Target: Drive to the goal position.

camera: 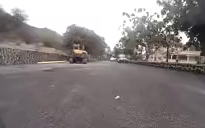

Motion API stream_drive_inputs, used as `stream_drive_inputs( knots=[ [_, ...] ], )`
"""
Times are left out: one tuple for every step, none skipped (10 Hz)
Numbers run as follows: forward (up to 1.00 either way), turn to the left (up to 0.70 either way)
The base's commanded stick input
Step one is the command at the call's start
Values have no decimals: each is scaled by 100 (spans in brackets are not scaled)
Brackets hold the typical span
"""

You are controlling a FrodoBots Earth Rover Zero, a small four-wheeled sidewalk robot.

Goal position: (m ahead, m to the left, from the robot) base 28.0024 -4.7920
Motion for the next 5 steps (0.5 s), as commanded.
stream_drive_inputs(
  knots=[
    [70,0],
    [70,0],
    [70,0],
    [70,0],
    [70,0]
  ],
)
